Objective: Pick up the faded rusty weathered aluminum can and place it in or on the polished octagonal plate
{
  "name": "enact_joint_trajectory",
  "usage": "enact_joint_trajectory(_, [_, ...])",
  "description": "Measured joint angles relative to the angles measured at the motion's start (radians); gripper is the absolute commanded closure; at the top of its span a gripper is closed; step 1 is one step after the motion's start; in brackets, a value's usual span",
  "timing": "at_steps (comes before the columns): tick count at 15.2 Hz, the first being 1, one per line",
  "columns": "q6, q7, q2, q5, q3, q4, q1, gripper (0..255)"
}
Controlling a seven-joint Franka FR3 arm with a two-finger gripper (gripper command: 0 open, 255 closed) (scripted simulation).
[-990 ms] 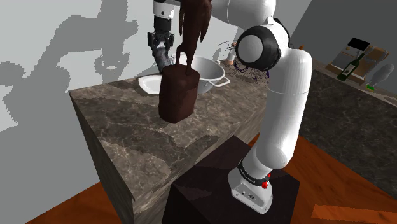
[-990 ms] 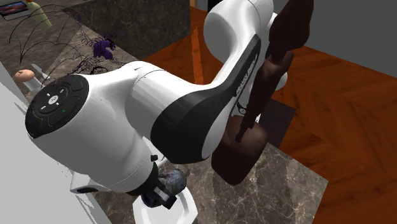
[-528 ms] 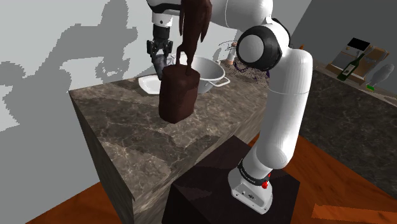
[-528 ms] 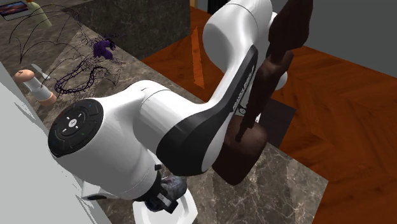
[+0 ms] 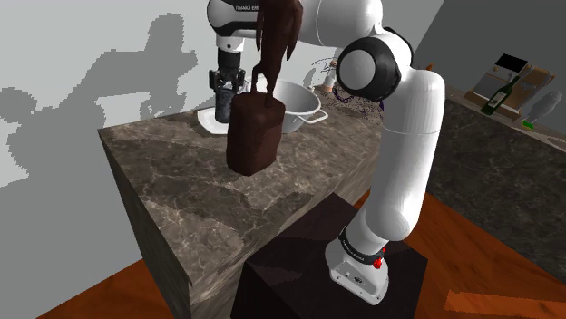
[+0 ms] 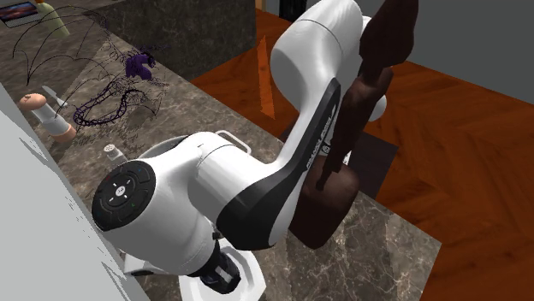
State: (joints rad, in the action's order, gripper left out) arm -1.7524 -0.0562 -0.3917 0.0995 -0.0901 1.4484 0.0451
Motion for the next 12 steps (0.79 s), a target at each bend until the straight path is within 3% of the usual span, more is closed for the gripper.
enact_joint_trajectory(9, [-0.039, -0.002, -0.002, 0.001, 0.001, 0.037, 0.002, 255])
enact_joint_trajectory(10, [-0.039, -0.002, -0.002, 0.001, 0.001, 0.037, 0.002, 0])
enact_joint_trajectory(12, [-0.039, -0.002, -0.002, 0.001, 0.001, 0.037, 0.002, 0])
